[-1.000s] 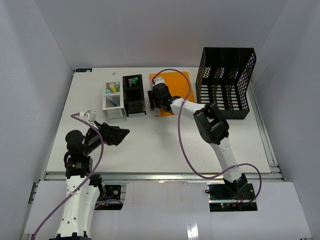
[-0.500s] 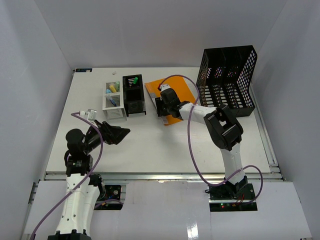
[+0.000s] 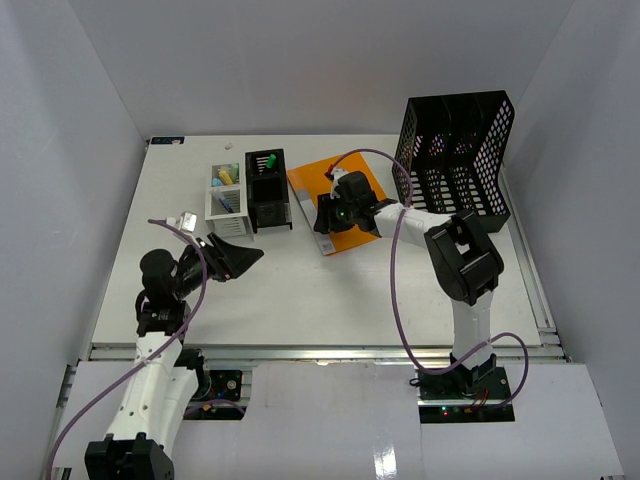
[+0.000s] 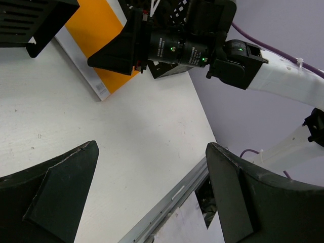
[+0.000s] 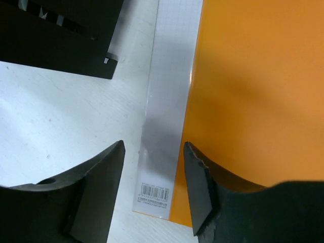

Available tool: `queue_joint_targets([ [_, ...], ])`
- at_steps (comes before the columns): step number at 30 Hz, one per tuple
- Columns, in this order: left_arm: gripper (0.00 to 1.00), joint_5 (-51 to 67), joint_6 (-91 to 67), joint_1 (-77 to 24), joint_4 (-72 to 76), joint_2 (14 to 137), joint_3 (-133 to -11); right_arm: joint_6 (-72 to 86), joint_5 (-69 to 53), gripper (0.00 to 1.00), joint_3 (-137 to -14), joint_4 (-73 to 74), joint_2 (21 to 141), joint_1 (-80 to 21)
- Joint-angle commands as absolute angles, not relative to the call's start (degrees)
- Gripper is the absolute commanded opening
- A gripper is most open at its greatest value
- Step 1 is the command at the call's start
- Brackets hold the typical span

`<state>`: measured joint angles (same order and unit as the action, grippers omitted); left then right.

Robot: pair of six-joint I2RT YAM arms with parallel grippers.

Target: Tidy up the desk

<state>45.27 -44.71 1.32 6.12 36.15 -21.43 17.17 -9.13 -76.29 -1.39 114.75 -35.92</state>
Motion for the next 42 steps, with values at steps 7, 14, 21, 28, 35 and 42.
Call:
queue_joint_targets([
  [7, 0.98, 40.56, -45.09, -2.11, 7.35, 33.13, -19.42, -3.48, 0.69, 0.9, -77.0, 1.45, 111.5, -43.37],
  [14, 0.98, 37.52, -39.92, -2.11, -3.84, 26.52, -22.37, -14.58, 10.77, 0.9, -66.81, -6.78, 106.36, -46.67],
  [21, 0.98, 36.83, -41.1, -2.11, -4.31, 24.13, -21.55, -17.78, 30.88, 0.9, -65.93, -8.8, 110.6, -52.49],
  [28, 0.98, 36.54, -40.62, -2.11, -6.47, 22.43, -21.86, -18.57, 36.06, 0.97, -66.7, -11.41, 114.84, -55.96],
  [35, 0.98, 36.56, -40.52, -2.11, -7.18, 21.49, -20.93, -17.44, 32.99, 0.69, -65.97, -9.02, 114.31, -55.9],
  [42, 0.98, 37.18, -42.27, -2.11, -5.64, 21.09, -19.16, -17.63, 34.98, 0.7, -66.09, -8.32, 115.4, -55.85],
])
